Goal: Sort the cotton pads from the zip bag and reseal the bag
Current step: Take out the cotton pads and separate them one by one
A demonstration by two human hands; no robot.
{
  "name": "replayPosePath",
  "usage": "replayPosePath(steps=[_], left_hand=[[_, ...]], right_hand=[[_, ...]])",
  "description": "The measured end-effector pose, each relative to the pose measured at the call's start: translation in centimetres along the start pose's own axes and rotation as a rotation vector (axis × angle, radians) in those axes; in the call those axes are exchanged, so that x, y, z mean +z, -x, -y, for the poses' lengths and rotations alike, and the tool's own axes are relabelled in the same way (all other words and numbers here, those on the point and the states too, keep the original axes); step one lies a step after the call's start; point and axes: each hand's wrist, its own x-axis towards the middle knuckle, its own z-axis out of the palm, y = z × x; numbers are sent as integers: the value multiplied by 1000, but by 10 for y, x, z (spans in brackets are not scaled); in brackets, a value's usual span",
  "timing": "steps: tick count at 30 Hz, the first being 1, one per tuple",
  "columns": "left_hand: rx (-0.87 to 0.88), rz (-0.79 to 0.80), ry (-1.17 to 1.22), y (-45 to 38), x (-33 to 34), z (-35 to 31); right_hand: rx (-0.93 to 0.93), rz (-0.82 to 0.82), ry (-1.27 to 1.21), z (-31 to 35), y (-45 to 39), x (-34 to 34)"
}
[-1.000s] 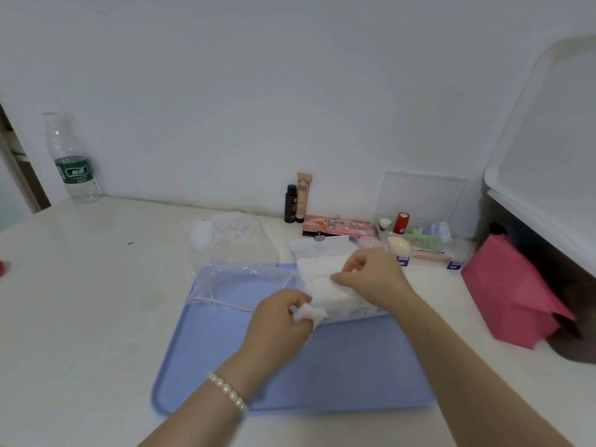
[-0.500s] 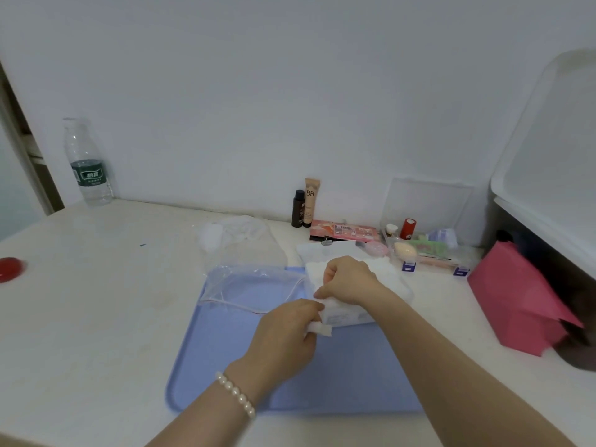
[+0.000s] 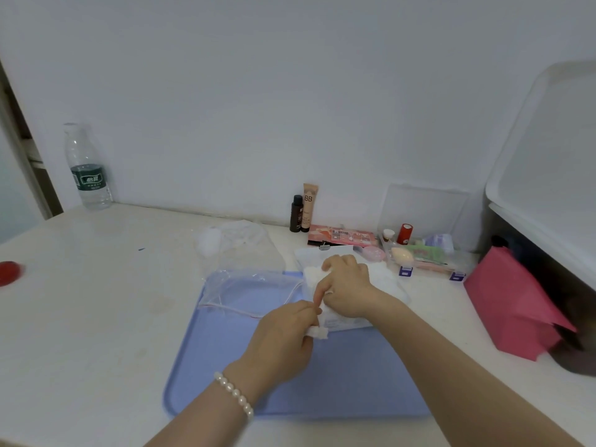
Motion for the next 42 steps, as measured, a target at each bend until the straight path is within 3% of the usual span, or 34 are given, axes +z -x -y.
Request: replayPosePath(steps=[9, 13, 17, 20, 22, 25, 27, 29, 32, 37, 42], left_hand=[[24, 42, 3, -3, 2, 5], [15, 74, 2, -8, -3, 5], [-35, 132, 12, -12, -7, 6], [-154, 172, 70, -13, -7, 3], [-336, 135, 221, -18, -10, 1], [-617, -32, 481, -30, -18, -2], [-716, -125, 634, -39, -24, -4], [-725, -140, 725, -49, -30, -7], [-699, -83, 828, -63, -38, -11], [-755, -76, 824, -71, -45, -12], [-757, 26, 750, -70, -41, -8]], right_hand=[[-129, 277, 343, -4, -11, 7], [-129, 338, 519, -1, -12, 0], [-94, 359, 530, -4, -12, -2], [-49, 347, 363, -9, -9, -3], [0, 298, 94, -8, -7, -8], [10, 45, -298, -5, 0, -28], [-21, -83, -552, -6, 6, -46], [-62, -13, -729, -4, 12, -58], [-75, 128, -727, 3, 14, -61], [59, 109, -893, 4, 9, -54], [182, 400, -1004, -5, 9, -49]])
